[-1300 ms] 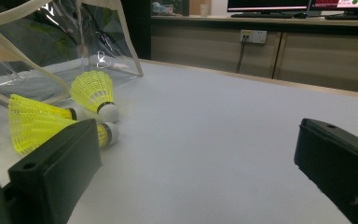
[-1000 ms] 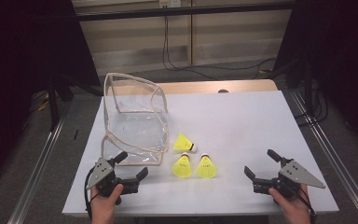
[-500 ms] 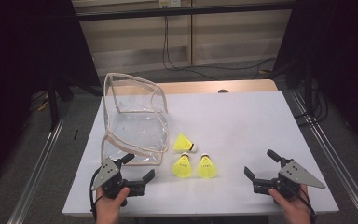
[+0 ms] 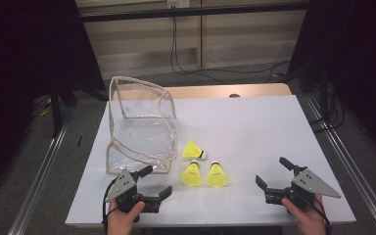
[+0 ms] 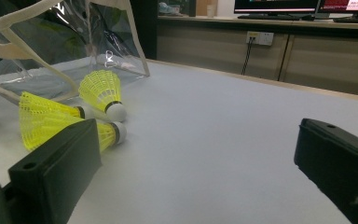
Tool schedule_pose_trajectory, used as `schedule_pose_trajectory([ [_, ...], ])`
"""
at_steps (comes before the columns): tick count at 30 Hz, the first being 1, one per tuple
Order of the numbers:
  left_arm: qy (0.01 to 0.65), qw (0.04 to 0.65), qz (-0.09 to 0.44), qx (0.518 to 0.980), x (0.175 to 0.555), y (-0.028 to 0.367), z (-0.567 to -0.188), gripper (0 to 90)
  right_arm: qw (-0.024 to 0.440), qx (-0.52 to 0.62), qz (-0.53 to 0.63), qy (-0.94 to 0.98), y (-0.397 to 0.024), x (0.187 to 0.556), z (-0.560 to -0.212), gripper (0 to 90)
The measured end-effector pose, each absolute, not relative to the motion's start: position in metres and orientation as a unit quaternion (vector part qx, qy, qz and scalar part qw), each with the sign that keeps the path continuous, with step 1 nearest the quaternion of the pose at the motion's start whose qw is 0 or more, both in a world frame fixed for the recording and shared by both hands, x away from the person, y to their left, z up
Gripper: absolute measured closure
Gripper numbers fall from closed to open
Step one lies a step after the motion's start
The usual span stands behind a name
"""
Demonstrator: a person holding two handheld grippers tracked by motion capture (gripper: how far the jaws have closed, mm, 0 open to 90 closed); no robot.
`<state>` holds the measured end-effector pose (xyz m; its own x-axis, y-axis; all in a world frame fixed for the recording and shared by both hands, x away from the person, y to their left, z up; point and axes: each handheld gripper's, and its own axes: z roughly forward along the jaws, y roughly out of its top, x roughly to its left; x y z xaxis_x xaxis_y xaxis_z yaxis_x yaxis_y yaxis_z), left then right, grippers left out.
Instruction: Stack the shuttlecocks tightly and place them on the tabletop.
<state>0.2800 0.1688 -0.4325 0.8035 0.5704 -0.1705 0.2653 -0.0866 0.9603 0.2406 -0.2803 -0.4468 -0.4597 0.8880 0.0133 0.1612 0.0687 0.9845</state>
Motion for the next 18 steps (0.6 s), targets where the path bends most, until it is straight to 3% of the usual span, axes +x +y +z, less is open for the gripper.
schedule_pose_trajectory([
  [18, 0.265, 0.615, 0.094, 0.736, 0.282, 0.136, -0.428, 2.0, 0.331, 0.400, 0.548, 0.656, -0.279, 0.241, -0.447, 0.0],
])
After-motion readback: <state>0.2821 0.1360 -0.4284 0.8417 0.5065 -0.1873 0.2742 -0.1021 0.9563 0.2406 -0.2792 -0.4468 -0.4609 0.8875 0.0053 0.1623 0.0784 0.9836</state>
